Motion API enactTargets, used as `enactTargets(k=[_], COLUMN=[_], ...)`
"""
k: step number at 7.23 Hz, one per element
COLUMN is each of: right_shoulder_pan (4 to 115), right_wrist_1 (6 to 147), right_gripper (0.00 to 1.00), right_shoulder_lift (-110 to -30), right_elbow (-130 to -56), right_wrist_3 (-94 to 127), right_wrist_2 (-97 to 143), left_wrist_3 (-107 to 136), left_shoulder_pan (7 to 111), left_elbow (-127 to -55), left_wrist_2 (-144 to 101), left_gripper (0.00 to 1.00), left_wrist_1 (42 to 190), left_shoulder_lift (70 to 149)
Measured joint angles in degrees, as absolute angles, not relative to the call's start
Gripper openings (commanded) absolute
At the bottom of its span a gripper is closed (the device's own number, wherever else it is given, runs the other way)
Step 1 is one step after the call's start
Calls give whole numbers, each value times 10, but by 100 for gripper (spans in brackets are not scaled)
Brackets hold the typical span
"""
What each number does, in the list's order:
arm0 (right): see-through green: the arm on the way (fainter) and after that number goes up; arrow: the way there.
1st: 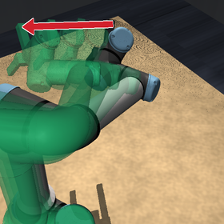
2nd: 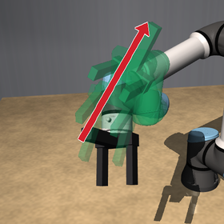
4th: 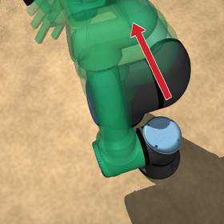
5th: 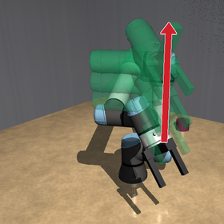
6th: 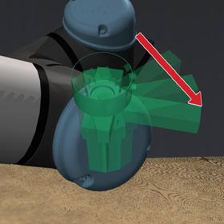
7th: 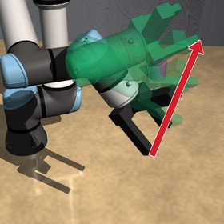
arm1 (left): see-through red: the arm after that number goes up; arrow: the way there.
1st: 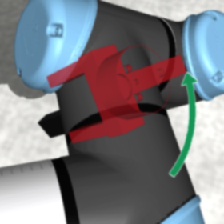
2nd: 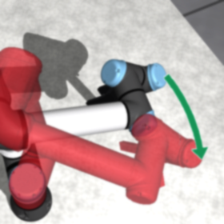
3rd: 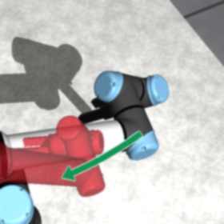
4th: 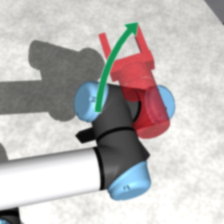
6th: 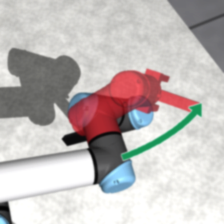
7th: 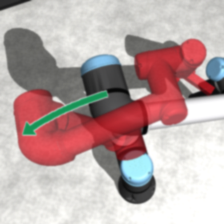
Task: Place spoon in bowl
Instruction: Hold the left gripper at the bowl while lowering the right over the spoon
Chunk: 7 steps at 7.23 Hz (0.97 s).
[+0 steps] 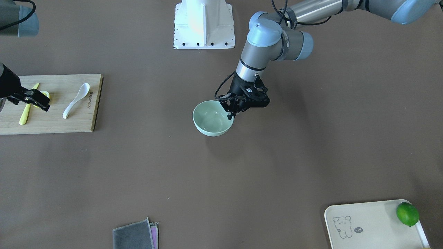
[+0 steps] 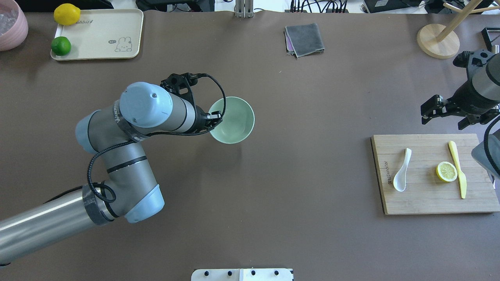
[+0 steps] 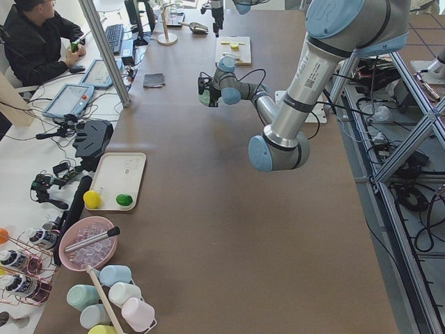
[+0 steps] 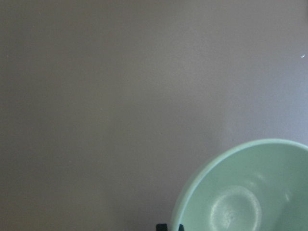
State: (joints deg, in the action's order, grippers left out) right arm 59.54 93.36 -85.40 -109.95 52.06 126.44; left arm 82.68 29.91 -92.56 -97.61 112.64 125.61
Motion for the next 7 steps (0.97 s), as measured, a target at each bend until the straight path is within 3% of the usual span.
enactTargets(k=[3, 4, 7], right_shoulder_pan=[560, 544, 524], right_wrist_1=[934, 934, 934], right_gripper=[100, 100, 100], right_shoulder_lift=[-862, -864, -864], right_elbow=[-1097, -1095, -1081], right_wrist_3=[542, 543, 544], right_wrist_2=[1265, 1262, 1263], left_wrist_3=[827, 827, 826], left_shoulder_pan=[285, 284, 284], left_elbow=[-925, -927, -939], left_wrist_2=[-956, -954, -946], left_gripper=[0, 95, 97], left_wrist_1=[1120, 1116, 1108], left_shoulder_lift=[1261, 1261, 1261])
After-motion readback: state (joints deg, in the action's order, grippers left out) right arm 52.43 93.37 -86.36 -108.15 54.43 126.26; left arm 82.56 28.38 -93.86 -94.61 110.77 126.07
